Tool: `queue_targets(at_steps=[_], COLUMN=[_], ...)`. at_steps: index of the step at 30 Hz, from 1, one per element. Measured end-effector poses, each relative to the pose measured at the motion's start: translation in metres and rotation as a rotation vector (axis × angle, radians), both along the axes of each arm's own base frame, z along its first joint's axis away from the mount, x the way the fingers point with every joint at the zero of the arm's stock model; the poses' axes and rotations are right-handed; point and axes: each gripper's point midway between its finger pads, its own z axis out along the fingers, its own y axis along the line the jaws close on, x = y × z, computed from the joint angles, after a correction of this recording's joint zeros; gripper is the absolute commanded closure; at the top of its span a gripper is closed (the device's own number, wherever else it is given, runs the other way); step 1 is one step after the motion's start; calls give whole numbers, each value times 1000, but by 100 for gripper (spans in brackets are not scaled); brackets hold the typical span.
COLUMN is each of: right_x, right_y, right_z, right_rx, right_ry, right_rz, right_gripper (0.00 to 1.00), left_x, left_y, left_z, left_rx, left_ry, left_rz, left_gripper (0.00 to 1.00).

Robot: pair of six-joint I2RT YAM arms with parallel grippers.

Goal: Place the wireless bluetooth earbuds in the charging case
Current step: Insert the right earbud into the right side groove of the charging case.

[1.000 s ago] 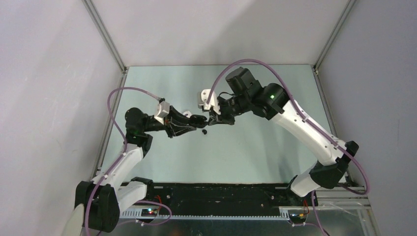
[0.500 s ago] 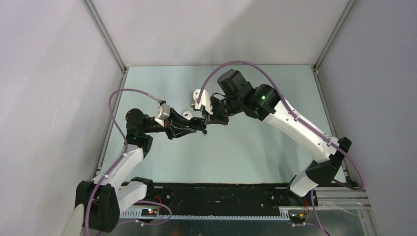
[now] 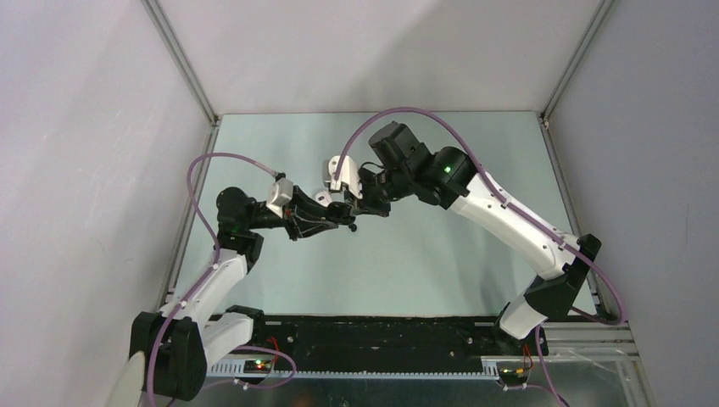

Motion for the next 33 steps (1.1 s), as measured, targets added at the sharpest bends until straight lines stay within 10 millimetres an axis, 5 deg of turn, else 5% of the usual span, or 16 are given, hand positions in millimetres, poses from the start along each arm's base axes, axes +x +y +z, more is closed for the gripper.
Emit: queue_targets(at_steps=[12,33], right_x=[-2,2], right_y=[-2,5], right_z=[-18,-19], right_rx=[-43,-25], right_ry=[15,0], right_rz=[-5,-31], right_gripper=[100,100], left_x=[0,-2], left_y=[0,1], left_z=[-3,-2], left_rx=[-1,-4], left_ry=[27,37], left_rz=[7,10], left_gripper=[100,100])
